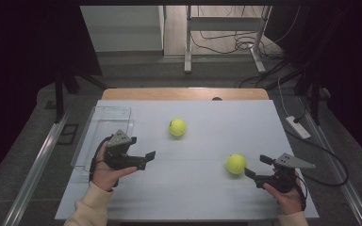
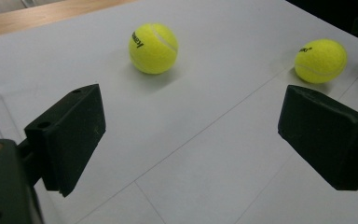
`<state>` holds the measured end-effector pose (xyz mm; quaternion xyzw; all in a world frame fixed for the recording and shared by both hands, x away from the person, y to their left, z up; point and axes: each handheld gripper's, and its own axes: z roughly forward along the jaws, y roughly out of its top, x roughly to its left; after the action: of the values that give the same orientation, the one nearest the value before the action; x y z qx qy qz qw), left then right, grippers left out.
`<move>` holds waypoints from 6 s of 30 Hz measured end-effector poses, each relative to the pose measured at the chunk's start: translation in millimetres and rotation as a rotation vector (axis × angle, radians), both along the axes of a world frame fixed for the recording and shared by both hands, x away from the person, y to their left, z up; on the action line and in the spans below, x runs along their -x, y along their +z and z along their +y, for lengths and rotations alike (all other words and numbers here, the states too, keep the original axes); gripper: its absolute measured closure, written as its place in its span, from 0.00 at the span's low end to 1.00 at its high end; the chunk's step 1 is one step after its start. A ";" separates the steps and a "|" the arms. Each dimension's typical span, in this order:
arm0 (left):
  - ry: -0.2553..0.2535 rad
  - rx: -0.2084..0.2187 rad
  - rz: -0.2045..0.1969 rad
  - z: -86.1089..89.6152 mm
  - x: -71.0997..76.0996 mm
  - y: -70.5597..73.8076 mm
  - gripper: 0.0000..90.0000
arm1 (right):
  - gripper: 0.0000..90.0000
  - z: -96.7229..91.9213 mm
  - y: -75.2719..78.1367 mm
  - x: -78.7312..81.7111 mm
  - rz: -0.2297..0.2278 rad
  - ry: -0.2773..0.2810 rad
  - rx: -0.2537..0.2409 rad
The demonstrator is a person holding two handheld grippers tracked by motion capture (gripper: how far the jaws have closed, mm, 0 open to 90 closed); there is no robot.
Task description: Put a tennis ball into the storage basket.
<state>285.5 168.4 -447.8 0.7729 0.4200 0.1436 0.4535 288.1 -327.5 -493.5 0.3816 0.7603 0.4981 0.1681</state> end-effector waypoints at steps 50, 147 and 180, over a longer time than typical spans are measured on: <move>-0.022 -0.081 0.042 -26.9 -53.5 25.9 0.10 | 0.13 0.9 -2.3 -1.0 0.004 -0.002 0.009; -0.051 -0.262 0.194 -97.7 -171.8 10.7 0.09 | 0.13 -0.7 -8.1 1.2 0.016 -0.003 0.023; -0.034 -0.329 0.269 -106.0 -186.0 -21.8 0.08 | 0.13 -1.5 -9.3 1.2 0.019 -0.008 0.031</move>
<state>471.5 62.4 -469.7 0.8556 0.4346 0.0982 0.2634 286.9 -329.0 -502.8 0.3866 0.7681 0.4818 0.1687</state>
